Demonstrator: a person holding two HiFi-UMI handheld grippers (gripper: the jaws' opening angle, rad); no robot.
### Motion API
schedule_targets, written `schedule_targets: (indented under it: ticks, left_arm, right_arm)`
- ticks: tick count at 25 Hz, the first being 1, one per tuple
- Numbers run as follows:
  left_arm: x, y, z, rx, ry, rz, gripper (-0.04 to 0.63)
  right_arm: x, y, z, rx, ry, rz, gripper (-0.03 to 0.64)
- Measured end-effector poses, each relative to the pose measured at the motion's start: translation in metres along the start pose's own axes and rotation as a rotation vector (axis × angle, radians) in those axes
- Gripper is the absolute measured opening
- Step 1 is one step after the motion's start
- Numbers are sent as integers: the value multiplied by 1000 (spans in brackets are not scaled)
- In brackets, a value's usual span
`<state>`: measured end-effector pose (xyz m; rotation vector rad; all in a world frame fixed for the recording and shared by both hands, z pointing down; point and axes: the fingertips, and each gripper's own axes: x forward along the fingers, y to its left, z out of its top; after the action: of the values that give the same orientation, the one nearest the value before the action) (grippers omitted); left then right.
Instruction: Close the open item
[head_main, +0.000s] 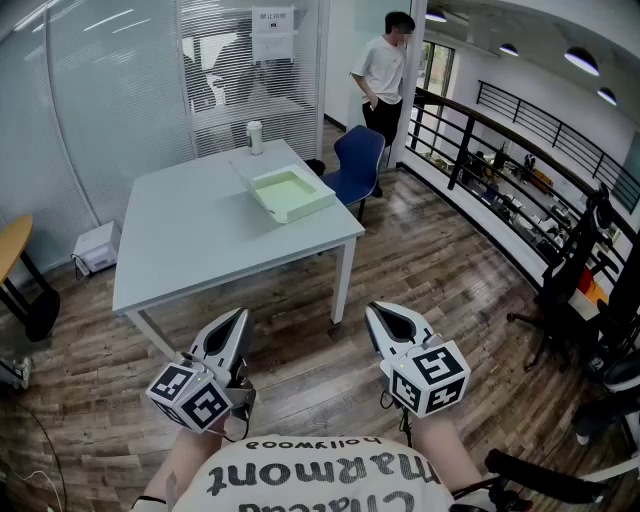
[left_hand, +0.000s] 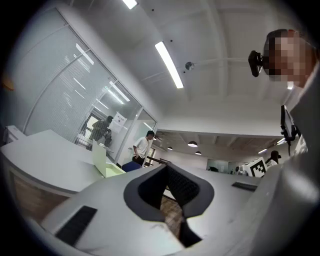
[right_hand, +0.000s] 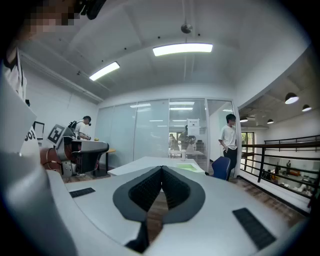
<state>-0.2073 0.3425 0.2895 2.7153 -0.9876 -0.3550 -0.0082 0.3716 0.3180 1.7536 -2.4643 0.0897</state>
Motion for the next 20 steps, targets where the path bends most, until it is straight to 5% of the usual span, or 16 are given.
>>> schedule_targets:
  ticks: [12, 20]
  left_arm:
    - [7, 11, -7, 2, 15, 12, -5]
    - [31, 61, -27, 2, 57, 57, -5]
  right_arm:
    - [15, -7, -13, 13, 30, 5, 2]
    - [60, -25, -38, 133, 40, 3, 2]
